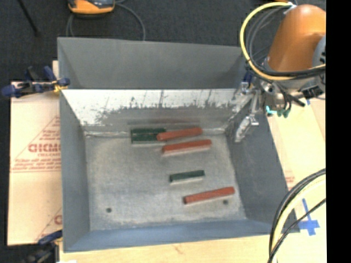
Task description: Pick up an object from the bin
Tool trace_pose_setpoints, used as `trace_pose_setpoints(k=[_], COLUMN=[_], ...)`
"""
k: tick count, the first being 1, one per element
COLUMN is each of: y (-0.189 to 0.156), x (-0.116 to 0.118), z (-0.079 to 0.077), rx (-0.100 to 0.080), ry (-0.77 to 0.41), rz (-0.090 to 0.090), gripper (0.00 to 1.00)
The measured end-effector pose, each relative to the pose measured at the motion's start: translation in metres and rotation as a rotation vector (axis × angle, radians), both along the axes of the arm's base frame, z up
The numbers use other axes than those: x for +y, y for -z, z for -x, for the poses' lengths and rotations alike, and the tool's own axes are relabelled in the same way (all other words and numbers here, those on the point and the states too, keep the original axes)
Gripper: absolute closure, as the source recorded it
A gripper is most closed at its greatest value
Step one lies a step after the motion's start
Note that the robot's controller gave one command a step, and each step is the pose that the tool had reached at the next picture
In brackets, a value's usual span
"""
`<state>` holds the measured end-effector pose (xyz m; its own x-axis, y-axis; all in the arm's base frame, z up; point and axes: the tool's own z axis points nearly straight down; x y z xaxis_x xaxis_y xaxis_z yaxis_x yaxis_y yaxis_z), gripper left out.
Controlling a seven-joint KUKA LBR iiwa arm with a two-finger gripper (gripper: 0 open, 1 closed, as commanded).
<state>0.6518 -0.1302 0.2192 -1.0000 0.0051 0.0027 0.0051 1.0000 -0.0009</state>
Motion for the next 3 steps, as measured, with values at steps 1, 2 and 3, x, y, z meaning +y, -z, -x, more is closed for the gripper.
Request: trace_pose_setpoints(k=[1,2,3], y=[-0.005,0.045,0.107], x=[0.0,0.011,0.034], z=[-0.002,0.01,0.012], rx=[-0.008,-0.013,-0.01], ry=[-0.002,-0.018,-0.143], rz=[0.001,0.002,0.001], gripper=[0.0,0.0,0.0])
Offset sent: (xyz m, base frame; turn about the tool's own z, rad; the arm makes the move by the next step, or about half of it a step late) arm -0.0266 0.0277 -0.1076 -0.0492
